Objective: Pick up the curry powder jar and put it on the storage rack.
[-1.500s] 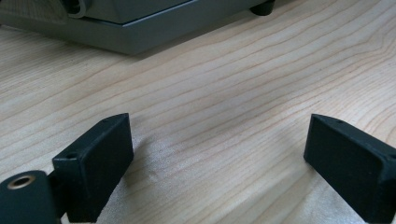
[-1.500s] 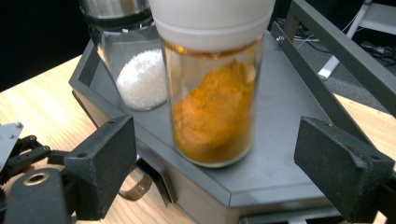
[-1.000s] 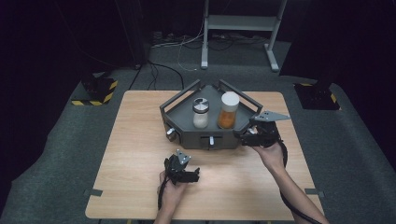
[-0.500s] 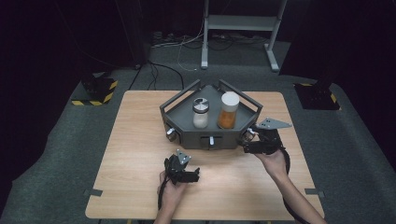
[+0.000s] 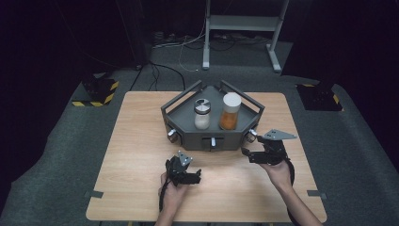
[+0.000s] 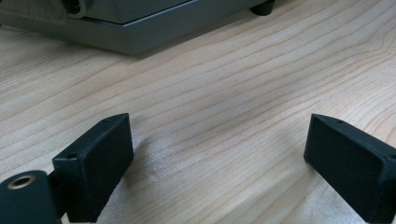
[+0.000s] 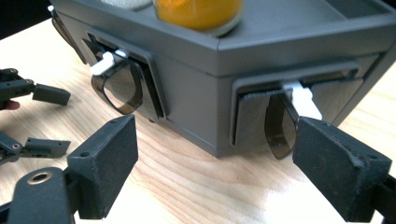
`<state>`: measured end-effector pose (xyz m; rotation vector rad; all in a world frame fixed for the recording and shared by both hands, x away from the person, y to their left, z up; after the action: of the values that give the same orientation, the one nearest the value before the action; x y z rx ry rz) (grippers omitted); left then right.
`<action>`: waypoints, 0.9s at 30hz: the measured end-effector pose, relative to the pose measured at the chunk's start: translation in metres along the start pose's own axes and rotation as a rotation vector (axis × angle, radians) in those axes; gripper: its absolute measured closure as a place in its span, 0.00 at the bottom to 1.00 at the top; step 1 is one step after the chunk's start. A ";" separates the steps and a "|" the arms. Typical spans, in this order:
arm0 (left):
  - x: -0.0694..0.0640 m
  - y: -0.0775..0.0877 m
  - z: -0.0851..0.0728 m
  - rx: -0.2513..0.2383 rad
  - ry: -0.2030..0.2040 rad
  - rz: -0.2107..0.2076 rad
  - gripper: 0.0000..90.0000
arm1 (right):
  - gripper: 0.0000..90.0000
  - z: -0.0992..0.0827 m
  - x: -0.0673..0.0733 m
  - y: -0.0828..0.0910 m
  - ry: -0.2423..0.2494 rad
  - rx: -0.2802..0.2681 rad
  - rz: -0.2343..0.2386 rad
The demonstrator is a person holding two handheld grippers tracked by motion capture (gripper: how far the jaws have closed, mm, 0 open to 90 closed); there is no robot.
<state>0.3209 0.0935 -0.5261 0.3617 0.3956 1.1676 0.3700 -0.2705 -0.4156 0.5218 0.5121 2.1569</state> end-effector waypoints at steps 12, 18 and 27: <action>0.000 0.000 0.000 0.000 0.000 0.000 0.09 | 0.15 -0.025 -0.006 -0.004 -0.040 0.025 -0.017; 0.000 0.000 0.000 0.000 0.000 0.000 0.09 | 0.15 -0.037 -0.008 -0.007 -0.054 0.040 -0.023; 0.000 0.000 0.000 0.000 -0.001 0.000 0.09 | 0.15 -0.052 -0.008 -0.011 -0.057 0.066 -0.041</action>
<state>0.3209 0.0935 -0.5260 0.3625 0.3952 1.1676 0.3543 -0.2798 -0.4660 0.6027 0.5597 2.0853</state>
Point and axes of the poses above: each handheld gripper's, and its own axes: y roughly backward along the jaws, z roughly out of its top, x roughly to its left, the point moved 7 cm from there along -y, roughly forward along the jaws, and after that the axes turned 9 degrees about -y, right-handed, at the moved point
